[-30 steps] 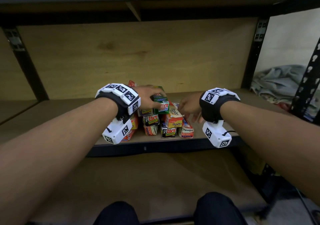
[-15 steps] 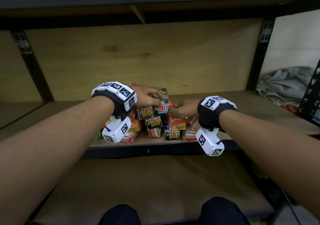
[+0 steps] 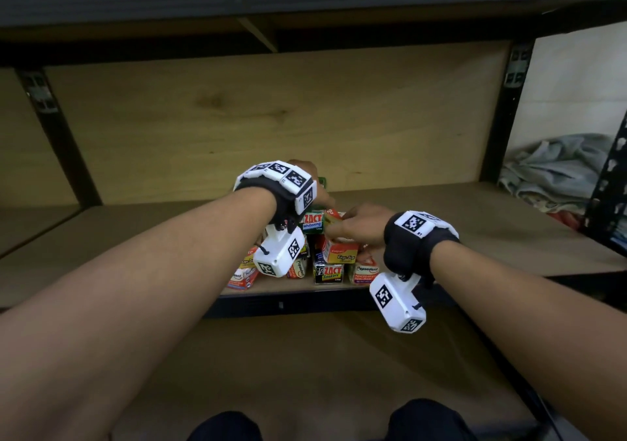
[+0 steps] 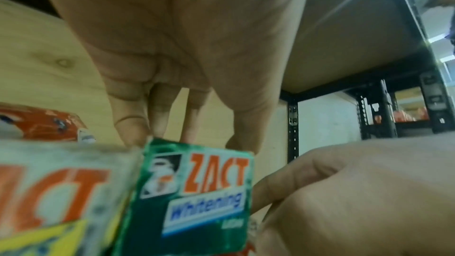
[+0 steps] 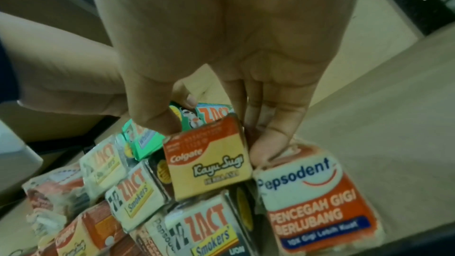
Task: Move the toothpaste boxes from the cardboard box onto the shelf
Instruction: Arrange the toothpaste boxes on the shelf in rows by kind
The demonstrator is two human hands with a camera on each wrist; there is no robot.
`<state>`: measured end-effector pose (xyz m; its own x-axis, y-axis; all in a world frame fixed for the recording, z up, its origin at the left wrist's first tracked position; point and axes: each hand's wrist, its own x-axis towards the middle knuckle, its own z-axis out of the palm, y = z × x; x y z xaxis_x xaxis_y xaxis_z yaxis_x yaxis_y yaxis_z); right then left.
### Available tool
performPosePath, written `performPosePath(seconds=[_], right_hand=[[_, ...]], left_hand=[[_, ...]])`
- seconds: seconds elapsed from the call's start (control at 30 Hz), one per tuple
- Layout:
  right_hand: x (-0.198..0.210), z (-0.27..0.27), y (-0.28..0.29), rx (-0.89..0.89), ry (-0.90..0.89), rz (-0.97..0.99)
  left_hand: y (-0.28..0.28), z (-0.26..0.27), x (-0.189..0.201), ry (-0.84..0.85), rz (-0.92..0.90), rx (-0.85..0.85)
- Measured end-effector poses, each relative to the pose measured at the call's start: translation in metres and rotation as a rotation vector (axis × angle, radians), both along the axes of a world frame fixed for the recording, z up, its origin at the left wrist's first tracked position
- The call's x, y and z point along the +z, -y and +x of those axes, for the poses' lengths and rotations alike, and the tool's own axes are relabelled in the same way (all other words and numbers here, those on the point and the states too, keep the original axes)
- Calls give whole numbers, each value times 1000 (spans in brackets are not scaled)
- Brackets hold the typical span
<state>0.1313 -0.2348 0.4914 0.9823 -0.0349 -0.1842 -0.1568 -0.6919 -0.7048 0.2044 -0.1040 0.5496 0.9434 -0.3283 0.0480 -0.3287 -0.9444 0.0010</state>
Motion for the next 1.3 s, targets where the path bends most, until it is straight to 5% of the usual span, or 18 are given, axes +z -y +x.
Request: performPosePath(seconds=[0.27,0.57,0.73,1.03,1.3], right_hand=[[-9,-4,14,-102,-59,393],[12,-11,6,-205,38,479],[44,-13,-21,-150,81,477],[95,-9,-103,7,173,463],[106,2,-174,204,134,255]], left_hand=[[-5,14,3,-24,-203,78],[-55,2,22,-136,-693,180],[-86,-15,47,-113,-789,189],[-194,7,48,56,-644,321],[-261,-11,19,-23,-569,403]])
